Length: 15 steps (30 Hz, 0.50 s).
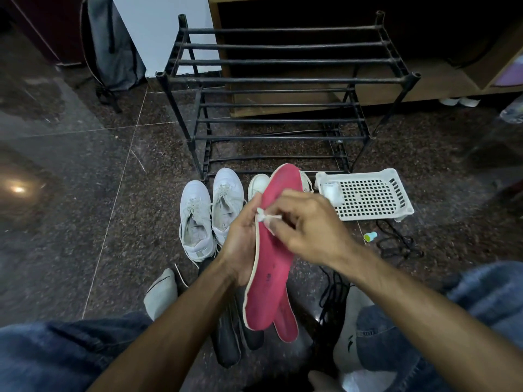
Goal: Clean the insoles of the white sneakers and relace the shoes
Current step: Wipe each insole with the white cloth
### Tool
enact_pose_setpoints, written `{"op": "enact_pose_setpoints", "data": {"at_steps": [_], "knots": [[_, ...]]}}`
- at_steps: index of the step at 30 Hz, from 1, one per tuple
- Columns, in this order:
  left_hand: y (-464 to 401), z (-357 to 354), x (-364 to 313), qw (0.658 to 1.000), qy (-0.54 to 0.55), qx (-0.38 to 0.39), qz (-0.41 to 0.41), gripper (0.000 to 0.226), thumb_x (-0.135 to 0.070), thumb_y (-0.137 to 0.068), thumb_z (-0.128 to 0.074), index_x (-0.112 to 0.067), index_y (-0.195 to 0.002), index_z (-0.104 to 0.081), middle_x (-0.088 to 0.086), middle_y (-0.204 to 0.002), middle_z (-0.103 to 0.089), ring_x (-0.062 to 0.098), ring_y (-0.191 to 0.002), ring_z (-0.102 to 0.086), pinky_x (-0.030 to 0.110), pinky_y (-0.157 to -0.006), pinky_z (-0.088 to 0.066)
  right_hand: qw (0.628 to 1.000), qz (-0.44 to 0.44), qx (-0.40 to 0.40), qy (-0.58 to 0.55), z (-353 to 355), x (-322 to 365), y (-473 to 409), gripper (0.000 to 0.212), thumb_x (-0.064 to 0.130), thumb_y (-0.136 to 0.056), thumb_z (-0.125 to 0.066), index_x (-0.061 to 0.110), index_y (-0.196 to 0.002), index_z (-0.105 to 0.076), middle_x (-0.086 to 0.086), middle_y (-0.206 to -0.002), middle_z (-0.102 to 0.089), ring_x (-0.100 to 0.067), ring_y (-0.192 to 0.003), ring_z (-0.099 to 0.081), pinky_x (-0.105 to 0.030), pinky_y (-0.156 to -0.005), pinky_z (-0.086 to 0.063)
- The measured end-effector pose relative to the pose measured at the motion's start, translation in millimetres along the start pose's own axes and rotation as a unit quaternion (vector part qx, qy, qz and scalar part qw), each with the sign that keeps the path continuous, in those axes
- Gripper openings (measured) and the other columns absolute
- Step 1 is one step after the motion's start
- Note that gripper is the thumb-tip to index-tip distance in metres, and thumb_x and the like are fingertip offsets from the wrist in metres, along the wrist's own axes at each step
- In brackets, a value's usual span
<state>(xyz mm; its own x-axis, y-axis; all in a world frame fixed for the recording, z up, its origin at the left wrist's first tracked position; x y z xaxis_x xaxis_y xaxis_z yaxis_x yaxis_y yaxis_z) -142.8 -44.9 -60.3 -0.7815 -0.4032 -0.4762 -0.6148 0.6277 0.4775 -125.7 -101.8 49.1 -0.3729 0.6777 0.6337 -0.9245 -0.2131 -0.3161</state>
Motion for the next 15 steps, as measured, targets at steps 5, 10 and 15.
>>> {"op": "enact_pose_setpoints", "data": {"at_steps": [5, 10, 15], "knots": [[-1, -9, 7, 1.0, -0.02, 0.004, 0.001, 0.06, -0.056, -0.087, -0.049, -0.009, -0.117, -0.07, 0.015, -0.106, -0.068, 0.028, -0.1, -0.059, 0.048, -0.109, -0.034, 0.991, -0.017, -0.089, 0.103, 36, -11, -15, 0.012, 0.025, -0.082, -0.06, 0.017, -0.084, -0.069, 0.004, -0.079, -0.063, -0.018, -0.064, -0.057, -0.032, -0.057, -0.049], [-3, -11, 18, 0.999, -0.029, 0.019, 0.012, 0.062, -0.058, -0.092, -0.042, -0.008, -0.119, -0.068, 0.014, -0.11, -0.068, 0.028, -0.104, -0.057, 0.051, -0.116, -0.025, 0.986, -0.068, -0.134, 0.067, 56, -41, -18, 0.012, 0.022, -0.081, -0.063, 0.014, -0.084, -0.072, 0.006, -0.081, -0.064, -0.007, -0.061, -0.049, -0.033, -0.058, -0.049], [-1, -2, -4, 1.0, -0.004, -0.005, -0.01, 0.058, -0.058, -0.084, -0.046, -0.009, -0.087, -0.077, 0.01, -0.078, -0.071, 0.021, -0.073, -0.069, 0.032, -0.076, -0.055, 0.998, 0.046, 0.01, 0.042, -2, 11, 2, 0.014, 0.024, -0.084, -0.062, 0.015, -0.087, -0.071, 0.004, -0.076, -0.061, -0.014, -0.059, -0.053, -0.031, -0.054, -0.044]]}}
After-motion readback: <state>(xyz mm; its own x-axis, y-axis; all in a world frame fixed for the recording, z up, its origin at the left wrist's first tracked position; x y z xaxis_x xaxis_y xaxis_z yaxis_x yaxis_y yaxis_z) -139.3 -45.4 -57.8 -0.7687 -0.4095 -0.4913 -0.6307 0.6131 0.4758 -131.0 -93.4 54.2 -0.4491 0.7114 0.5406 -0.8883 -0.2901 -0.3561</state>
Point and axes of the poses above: each hand's wrist, its own y-axis away from the middle knuckle, its own z-axis out of the back of the hand, x = y × z, the point moved 10 cm from there along -y, towards the middle knuckle
